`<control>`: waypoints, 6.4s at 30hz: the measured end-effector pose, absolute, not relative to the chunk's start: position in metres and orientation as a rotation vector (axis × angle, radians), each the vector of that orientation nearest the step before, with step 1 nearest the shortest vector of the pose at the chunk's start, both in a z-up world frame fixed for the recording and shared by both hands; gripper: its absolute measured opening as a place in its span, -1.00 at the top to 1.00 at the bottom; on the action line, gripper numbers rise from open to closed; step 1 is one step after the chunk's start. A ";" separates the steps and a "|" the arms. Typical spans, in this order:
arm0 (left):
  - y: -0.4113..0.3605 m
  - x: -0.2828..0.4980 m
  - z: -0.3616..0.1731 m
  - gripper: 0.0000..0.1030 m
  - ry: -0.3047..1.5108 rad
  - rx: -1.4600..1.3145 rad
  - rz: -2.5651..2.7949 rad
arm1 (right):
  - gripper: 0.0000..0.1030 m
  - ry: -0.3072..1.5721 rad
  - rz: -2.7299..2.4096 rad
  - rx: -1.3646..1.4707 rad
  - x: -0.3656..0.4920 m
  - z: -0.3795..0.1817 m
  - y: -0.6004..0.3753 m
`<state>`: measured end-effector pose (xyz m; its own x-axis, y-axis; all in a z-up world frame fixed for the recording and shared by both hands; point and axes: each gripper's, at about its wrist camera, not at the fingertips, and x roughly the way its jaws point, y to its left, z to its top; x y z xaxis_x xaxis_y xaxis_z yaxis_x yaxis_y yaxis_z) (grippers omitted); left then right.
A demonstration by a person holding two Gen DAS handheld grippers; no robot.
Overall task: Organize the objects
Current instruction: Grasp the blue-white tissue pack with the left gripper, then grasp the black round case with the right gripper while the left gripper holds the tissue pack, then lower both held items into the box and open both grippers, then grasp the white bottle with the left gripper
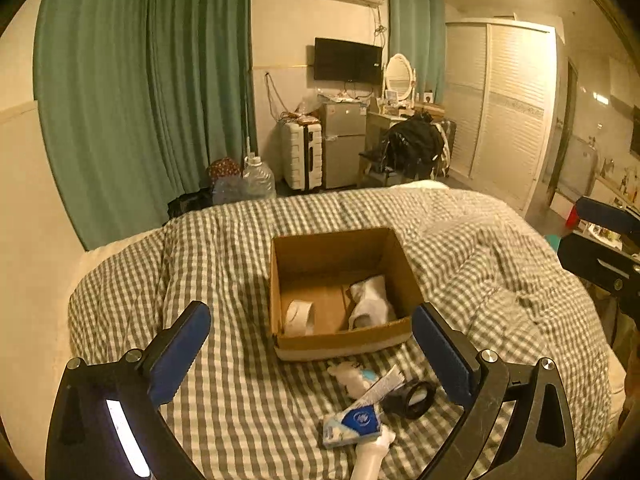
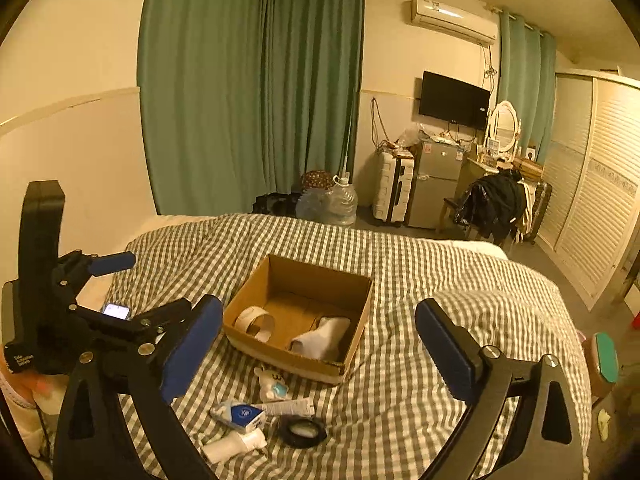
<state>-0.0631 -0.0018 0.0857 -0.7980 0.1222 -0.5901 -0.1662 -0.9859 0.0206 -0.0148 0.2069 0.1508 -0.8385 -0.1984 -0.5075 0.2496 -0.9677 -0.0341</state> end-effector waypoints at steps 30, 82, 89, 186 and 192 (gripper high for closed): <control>0.031 -0.074 -0.129 -1.00 0.045 -1.425 2.575 | -0.94 0.009 -2.696 1.338 -0.042 -0.091 0.222; -0.003 -0.038 -0.082 -0.04 -0.055 -1.346 2.603 | -0.47 0.215 -2.591 1.415 -0.039 -0.084 0.175; -0.004 -0.027 -0.071 0.28 -0.085 -1.336 2.566 | -0.47 0.209 -2.637 1.318 -0.024 -0.048 0.178; 0.007 -0.062 -0.042 -0.88 0.029 -1.236 2.870 | -0.73 0.226 -2.710 1.025 -0.036 0.054 0.196; 0.023 -0.051 -0.101 -0.88 0.002 -1.378 2.734 | -0.73 0.275 -2.705 1.142 -0.046 -0.006 0.197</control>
